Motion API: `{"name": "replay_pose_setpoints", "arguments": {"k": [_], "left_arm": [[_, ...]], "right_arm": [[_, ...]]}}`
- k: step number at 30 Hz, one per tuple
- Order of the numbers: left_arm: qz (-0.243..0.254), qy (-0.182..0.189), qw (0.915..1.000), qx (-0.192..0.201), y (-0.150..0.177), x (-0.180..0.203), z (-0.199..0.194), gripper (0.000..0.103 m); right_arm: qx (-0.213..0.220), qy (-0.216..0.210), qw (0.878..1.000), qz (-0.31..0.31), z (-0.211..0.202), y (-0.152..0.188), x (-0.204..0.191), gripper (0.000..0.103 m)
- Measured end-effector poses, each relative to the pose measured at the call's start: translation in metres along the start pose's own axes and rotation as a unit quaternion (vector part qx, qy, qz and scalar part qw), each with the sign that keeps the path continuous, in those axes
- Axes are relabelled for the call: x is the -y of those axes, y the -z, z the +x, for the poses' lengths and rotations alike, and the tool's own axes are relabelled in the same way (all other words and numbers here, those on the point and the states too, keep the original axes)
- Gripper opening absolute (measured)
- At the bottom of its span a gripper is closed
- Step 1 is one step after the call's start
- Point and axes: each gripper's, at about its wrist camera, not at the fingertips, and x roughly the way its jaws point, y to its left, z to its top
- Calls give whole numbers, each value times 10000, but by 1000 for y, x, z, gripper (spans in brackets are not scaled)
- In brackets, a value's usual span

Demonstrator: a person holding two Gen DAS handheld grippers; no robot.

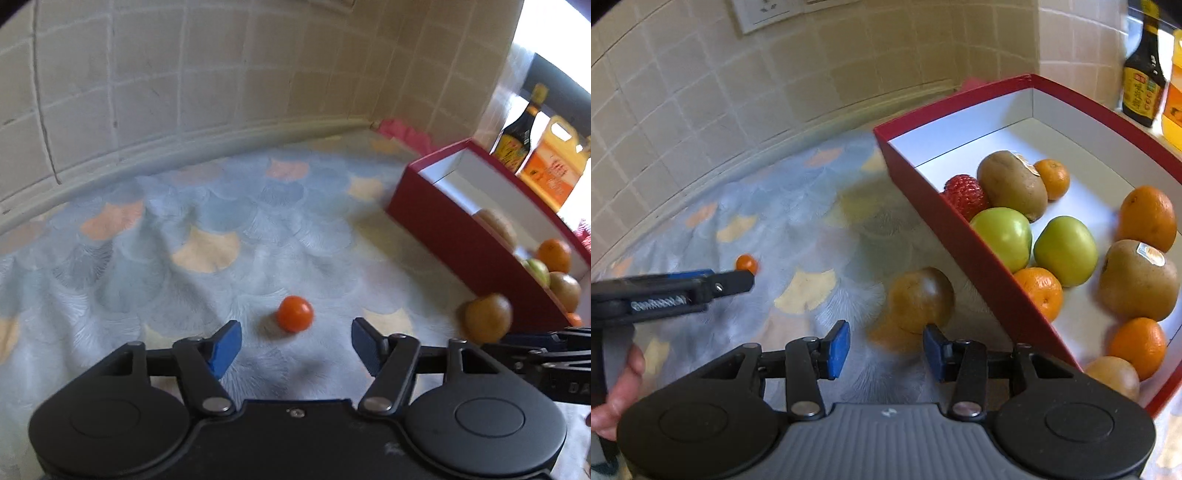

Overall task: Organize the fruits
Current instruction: 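Return both tools to the cherry tomato and brown pear, then grasp the cherry tomato with the left tool while the right tool grasps the pear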

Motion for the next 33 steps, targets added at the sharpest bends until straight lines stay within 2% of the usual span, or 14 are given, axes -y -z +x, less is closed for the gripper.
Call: {"name": "replay_pose_setpoints", "arguments": {"k": [3,6,7,8,9,10,13,17,22,24,26,29,33], "left_arm": [[129,-7,9999,50,-3,4,7,73],[346,-172,9992,72,-6,12,14,66],[387,-204,9990,80,-7,13,16,53],[485,-264,9984,95,-7,16,18,34],[565,-354,9977,95,-8,18,20,25],[608,-415,9972,100,-9,19,21,25],[531,-358,9978,160,-12,20,16,25],[428,-89,9974,571,-27,32,-12,25],[782,208,9861,1451,-73,78,-61,25],[975,438,9787,1753,-93,104,-75,25],[1146,675,9721,1931,-108,133,-82,25],[1337,1081,9665,1907,-125,176,-72,25],[1407,1419,9690,1454,-129,222,-29,25]], "right_arm": [[-37,199,9996,181,9,-4,1,53],[31,161,9989,441,16,-5,4,53],[65,176,9985,508,19,-5,4,54],[114,189,9980,598,21,-5,5,53],[188,212,9973,683,22,-4,5,50],[252,281,9969,692,22,-4,5,45],[322,333,9975,541,22,-5,1,44],[460,-46,9986,240,5,-12,-6,44],[1555,33,9878,-101,-57,-48,-1,44],[2024,233,9789,-140,-86,-68,13,44],[2245,459,9732,-170,-104,-85,31,44],[2246,837,9708,-16,-117,-101,69,44],[1809,1277,9751,103,-102,-100,119,44]]}}
